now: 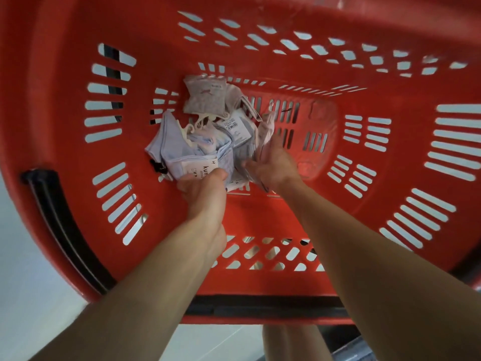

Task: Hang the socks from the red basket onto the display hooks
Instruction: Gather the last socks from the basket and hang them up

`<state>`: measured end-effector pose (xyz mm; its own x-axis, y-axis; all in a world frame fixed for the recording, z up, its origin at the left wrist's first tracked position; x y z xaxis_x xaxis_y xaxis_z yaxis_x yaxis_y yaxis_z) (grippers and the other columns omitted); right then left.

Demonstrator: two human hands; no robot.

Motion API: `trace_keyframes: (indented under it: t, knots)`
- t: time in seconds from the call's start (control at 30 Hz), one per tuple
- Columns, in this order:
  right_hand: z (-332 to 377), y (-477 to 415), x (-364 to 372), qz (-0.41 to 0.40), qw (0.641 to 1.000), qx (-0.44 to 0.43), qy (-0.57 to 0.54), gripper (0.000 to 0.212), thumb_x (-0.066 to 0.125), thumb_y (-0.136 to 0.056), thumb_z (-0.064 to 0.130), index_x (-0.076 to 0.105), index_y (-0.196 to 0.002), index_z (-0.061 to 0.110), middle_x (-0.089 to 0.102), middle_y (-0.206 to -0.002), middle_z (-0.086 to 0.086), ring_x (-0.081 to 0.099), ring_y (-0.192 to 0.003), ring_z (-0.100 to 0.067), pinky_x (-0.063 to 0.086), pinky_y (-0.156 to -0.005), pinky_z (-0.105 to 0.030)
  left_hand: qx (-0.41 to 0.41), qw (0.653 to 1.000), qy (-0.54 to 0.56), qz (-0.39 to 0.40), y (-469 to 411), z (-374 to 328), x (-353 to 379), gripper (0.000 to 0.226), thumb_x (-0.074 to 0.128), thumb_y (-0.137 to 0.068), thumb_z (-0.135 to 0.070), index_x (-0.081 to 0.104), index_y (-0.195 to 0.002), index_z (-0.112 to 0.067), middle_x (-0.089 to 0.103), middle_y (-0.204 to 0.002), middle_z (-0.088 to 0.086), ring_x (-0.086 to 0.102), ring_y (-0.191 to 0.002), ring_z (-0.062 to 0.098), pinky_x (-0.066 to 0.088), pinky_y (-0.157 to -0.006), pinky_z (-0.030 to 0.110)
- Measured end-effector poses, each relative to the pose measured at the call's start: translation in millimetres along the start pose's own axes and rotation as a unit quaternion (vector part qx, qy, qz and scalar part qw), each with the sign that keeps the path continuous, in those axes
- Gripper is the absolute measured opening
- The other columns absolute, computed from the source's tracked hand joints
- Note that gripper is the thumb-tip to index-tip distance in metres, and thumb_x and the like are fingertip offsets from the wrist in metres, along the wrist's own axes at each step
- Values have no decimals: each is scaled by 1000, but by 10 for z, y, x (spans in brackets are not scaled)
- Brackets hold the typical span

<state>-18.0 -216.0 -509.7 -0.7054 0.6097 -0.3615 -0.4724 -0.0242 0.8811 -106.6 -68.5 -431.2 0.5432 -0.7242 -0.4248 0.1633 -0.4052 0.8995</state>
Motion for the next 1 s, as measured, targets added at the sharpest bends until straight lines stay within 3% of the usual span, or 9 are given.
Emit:
trace_keyframes:
  t: [0.17, 0.33, 0.5, 0.57, 0.63, 0.77, 0.83, 0.93, 1.0]
  knots:
    - [13, -78, -77, -16, 998, 45, 42, 54, 75, -80, 37, 48, -121, 15, 68, -110, -11, 63, -104, -33, 52, -88, -41, 1, 1000, -4, 27, 57, 23, 43, 61, 68, -87, -14, 38, -140, -14, 49, -137, 7, 52, -108, 19, 44, -108, 51]
    - [-16, 102, -134, -18, 995, 38, 93, 43, 67, -67, 39, 57, -99, 12, 66, -73, -4, 66, -73, -29, 52, -59, -36, -4, 997, -41, 65, 70, 8, 76, 57, 66, -89, -18, 43, -141, -14, 51, -136, 5, 52, -115, 21, 43, -109, 50]
    - [-22, 281, -266, -21, 998, 33, 49, 46, 59, -63, 41, 64, -100, 15, 70, -80, -6, 68, -77, -29, 56, -64, -38, -9, 987, -77, 139, 189, -32, 222, 10, 64, -91, -23, 61, -100, -20, 59, -91, -5, 54, -86, 12, 41, -89, 37]
    - [47, 368, -354, -33, 999, 17, 38, 43, 56, -64, 44, 65, -93, 13, 69, -74, -5, 68, -75, -30, 53, -59, -37, 4, 981, -94, 170, 260, -57, 293, 25, 70, -85, -34, 60, -105, -23, 63, -99, -8, 55, -90, 7, 36, -89, 35]
    - [196, 532, -408, -27, 998, -11, 51, 48, 46, -61, 48, 63, -89, 13, 70, -74, -8, 68, -74, -33, 56, -63, -44, 6, 972, -112, 207, 358, -75, 370, 68, 75, -63, -58, 56, -120, -25, 66, -114, -7, 56, -107, 9, 34, -93, 35]
    - [553, 983, -358, -4, 985, -103, 136, 39, 38, -63, 45, 56, -82, 16, 69, -77, -14, 65, -73, -40, 55, -65, -47, 11, 970, -90, 225, 497, -126, 435, 115, 80, -34, -72, 49, -136, -29, 67, -129, 3, 64, -118, 23, 49, -103, 45]
    - [666, 1168, -275, 64, 981, -133, 128, 32, 46, -68, 37, 57, -89, 15, 70, -81, -12, 67, -75, -36, 56, -68, -46, 23, 979, -71, 188, 481, -155, 337, 97, 82, -42, -64, 57, -129, -29, 73, -115, 2, 72, -102, 22, 56, -95, 45]
    - [726, 1221, -301, 185, 975, -116, -40, 36, 60, -81, 24, 66, -116, 24, 75, -92, -1, 70, -86, -15, 57, -83, -35, 42, 990, -37, 127, 382, -198, 73, 55, 73, -65, -44, 67, -117, -26, 77, -100, 5, 75, -88, 28, 60, -87, 49]
    - [752, 1035, -517, 88, 984, -139, -74, 33, 59, -86, 23, 69, -117, 30, 73, -104, 13, 67, -91, 1, 54, -87, -25, 65, 991, -40, 106, 337, -219, -103, 40, 69, -76, -38, 69, -115, -30, 77, -98, -5, 74, -89, 21, 59, -87, 41]
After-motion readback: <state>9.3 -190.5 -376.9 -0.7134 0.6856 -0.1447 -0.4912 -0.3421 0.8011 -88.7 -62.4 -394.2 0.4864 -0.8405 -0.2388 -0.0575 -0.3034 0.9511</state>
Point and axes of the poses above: each hand's wrist, its own y-axis away from the middle knuckle, its own x-axis out of the palm, z = x × y, the point moved 7 cm from there along -y, towards the middle knuckle
